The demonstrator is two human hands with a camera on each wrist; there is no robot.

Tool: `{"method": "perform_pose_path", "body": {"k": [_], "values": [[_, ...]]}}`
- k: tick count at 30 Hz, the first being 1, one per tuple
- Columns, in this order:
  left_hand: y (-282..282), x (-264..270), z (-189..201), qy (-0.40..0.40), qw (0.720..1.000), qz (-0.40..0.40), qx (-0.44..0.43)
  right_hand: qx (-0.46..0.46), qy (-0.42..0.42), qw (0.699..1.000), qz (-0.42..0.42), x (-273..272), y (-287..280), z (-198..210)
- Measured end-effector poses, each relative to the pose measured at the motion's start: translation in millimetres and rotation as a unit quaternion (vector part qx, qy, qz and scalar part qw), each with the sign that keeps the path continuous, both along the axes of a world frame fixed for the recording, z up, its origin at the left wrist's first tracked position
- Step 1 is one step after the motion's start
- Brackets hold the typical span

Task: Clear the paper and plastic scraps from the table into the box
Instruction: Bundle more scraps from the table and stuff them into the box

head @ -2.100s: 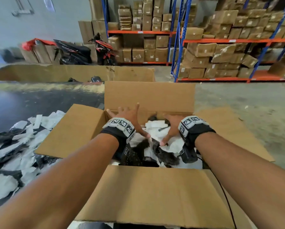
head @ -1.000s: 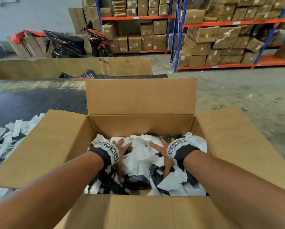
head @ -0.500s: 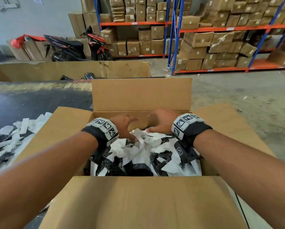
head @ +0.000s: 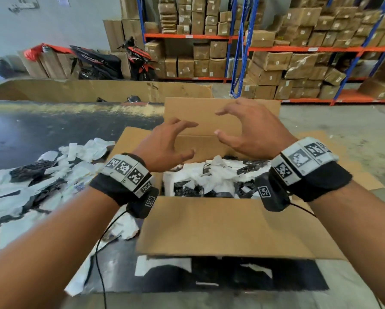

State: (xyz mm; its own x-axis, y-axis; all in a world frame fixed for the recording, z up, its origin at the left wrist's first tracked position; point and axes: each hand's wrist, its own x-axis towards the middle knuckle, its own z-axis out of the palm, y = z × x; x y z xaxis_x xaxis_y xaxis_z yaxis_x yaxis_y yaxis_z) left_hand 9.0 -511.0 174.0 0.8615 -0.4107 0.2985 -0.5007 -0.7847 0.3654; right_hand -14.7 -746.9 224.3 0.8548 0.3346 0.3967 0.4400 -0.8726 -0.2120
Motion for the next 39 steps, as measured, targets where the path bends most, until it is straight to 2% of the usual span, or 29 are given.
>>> {"method": "perform_pose_path", "body": {"k": [6,9,13,15,20,25,29,32,35,37,39], "values": [[130,-76,-21,-0.002,0.998,0.037,-0.046,0.063,-0.003,0.995,0.079,-67,131,-24],[196,-106,-45,0.012,0.995,0.075,-0.057,0.083,0.013,0.989,0.125,-93,208,-52],[269,-144,-92,0.073,0.987,0.135,-0.041,0.115,0.056,0.981,0.148,-124,293,-109],[296,-160,-126,0.124,0.98,0.153,-0.015,0.115,0.115,0.979,0.124,-138,319,-150],[339,-182,-216,0.215,0.941,0.237,0.108,-0.002,0.279,0.96,-0.017,-144,340,-247],[356,-177,-262,0.283,0.923,0.203,0.166,-0.016,0.316,0.943,-0.099,-119,341,-291],[364,-152,-270,0.294,0.927,0.16,0.166,-0.057,0.33,0.942,-0.038,-93,363,-312],[373,-125,-262,0.284,0.942,0.13,0.123,-0.059,0.301,0.951,0.033,-66,397,-321],[387,-96,-247,0.28,0.951,0.109,0.078,-0.043,0.308,0.948,0.067,-35,429,-312],[399,-78,-234,0.219,0.967,0.111,0.064,-0.033,0.319,0.944,0.076,-14,441,-295],[411,-67,-219,0.135,0.984,0.108,0.041,-0.016,0.285,0.956,0.073,1,445,-275]]}}
